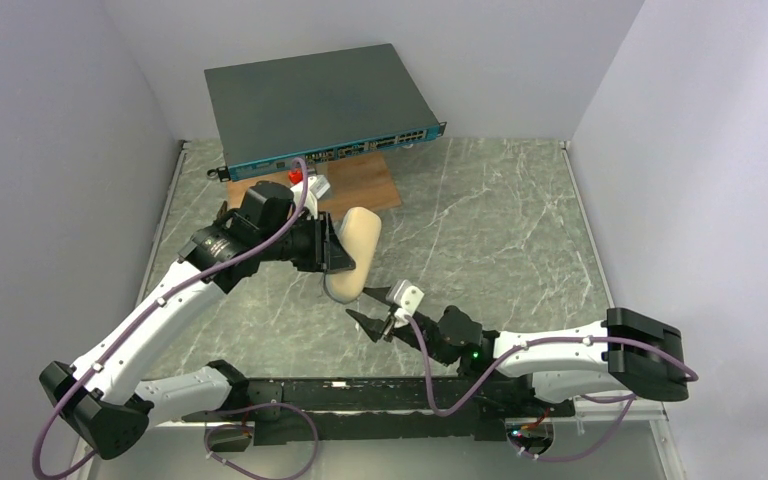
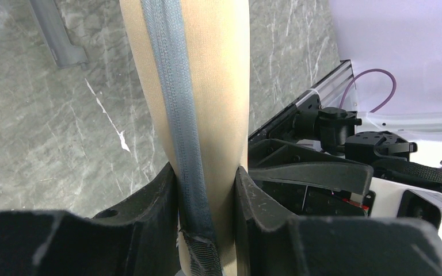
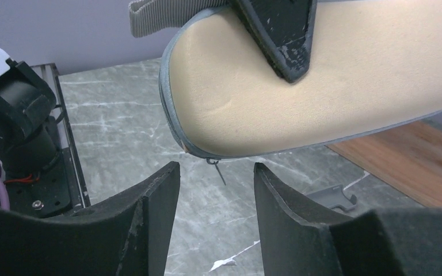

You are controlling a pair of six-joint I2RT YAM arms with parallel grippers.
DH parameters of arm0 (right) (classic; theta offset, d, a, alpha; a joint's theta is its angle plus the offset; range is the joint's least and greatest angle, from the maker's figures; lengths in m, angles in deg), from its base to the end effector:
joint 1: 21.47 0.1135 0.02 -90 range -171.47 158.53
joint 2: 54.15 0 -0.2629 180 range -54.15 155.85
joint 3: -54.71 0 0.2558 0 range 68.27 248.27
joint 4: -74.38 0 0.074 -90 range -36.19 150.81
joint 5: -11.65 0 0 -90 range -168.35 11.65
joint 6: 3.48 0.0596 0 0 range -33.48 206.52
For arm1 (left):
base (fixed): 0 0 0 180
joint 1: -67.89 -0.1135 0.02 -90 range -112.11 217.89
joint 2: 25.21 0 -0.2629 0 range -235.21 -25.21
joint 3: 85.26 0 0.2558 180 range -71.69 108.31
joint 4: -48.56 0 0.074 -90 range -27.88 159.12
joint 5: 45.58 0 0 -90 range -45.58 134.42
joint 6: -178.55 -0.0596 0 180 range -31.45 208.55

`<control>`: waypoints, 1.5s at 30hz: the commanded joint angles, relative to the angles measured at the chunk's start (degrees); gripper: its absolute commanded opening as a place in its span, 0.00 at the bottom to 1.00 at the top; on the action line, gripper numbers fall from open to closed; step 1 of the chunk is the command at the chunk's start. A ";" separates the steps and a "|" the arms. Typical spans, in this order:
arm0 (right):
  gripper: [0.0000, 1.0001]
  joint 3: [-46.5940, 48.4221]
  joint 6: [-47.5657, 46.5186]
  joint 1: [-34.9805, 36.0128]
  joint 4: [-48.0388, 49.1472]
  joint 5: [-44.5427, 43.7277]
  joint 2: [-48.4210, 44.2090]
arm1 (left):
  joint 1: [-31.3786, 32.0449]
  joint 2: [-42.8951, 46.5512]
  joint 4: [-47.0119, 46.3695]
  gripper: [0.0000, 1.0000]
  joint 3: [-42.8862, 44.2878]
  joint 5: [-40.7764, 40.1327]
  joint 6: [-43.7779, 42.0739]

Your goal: Open the umbrella

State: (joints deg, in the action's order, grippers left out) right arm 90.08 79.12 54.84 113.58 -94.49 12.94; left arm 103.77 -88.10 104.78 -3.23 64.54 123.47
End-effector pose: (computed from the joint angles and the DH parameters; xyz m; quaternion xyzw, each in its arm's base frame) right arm 0.0789 0.2539 0.2383 -0.3571 0.5568 0.3447 0.6661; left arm 0.1869 -0.1605 0.3530 0.0852 0.8808 -0.3816 0.2670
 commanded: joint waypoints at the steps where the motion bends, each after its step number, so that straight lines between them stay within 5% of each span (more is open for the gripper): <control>1: 0.51 2.07 1.24 0.89 0.65 -0.05 0.52 | 0.16 2.04 -5.48 0.00 0.88 2.41 -0.48; 19: 0.46 2.66 0.03 1.42 2.31 -6.57 1.42 | 0.99 2.07 -5.68 0.00 0.80 2.95 0.23; 42: 0.18 4.17 -0.69 3.14 1.36 -7.04 1.80 | 1.32 1.78 -4.86 0.00 0.75 2.46 0.20; 45: 0.03 4.47 -0.78 3.25 0.93 -6.74 1.88 | 1.37 2.00 -4.58 0.00 0.67 2.17 0.08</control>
State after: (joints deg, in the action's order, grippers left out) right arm 91.72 78.82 57.62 112.69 -100.64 14.79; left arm 104.84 -87.97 104.52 -3.25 65.55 123.64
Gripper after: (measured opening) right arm 0.109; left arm 0.351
